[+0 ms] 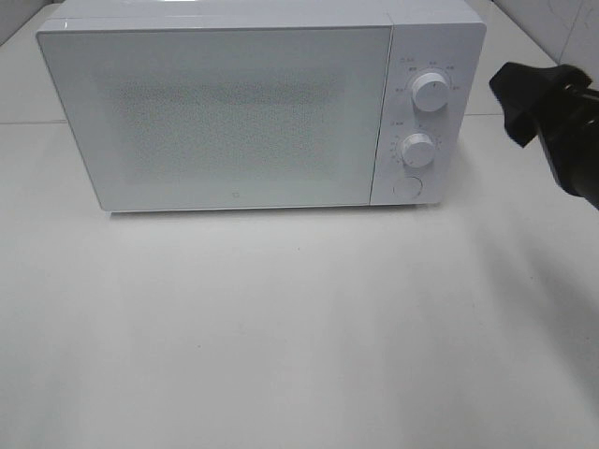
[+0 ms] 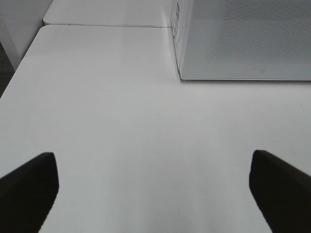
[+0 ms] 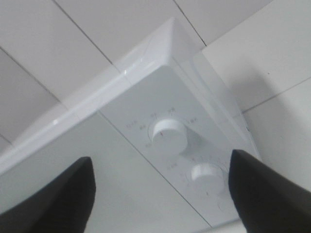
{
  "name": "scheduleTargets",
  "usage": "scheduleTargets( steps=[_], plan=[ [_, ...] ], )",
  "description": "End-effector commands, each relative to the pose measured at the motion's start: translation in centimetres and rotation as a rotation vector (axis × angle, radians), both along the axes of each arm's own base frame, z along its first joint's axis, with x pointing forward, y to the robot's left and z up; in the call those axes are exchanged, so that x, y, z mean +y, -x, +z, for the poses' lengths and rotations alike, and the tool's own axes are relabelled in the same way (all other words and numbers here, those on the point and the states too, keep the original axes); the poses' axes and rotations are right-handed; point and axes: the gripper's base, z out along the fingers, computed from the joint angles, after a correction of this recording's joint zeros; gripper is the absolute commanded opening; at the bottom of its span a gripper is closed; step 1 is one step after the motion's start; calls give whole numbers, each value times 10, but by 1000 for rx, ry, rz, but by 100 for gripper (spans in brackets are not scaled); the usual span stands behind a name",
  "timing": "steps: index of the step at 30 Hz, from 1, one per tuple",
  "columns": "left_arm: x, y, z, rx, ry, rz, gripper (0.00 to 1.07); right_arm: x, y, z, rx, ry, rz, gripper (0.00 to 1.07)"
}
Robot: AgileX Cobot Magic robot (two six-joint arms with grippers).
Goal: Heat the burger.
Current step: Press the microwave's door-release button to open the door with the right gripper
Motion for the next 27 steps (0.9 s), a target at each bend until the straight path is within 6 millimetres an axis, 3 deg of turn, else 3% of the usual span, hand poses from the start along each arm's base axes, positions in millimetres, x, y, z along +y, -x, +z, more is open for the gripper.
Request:
scheduleTargets(
  steps=[1,4,6,12,16,22,27],
  plan=[
    [0,2,-1,-9,-1,3,100,7,8,7,112,243,134,75],
    [0,2,-1,-9,-1,3,100,9,9,9,146,287,171,75],
    [0,2,-1,-9,-1,3,100,19,11,19,248,498,345,74],
    [0,2,-1,-9,-1,3,100,28,14,39,397,743,573,73],
    [0,2,-1,-9,-1,3,100,24,12,45,472,762,569,73],
    [0,2,-1,-9,-1,3,100,-12,4,49,750,755,406,79],
    [0,2,-1,-9,-1,3,100,-35,-1,46,854,695,312,80]
  ],
)
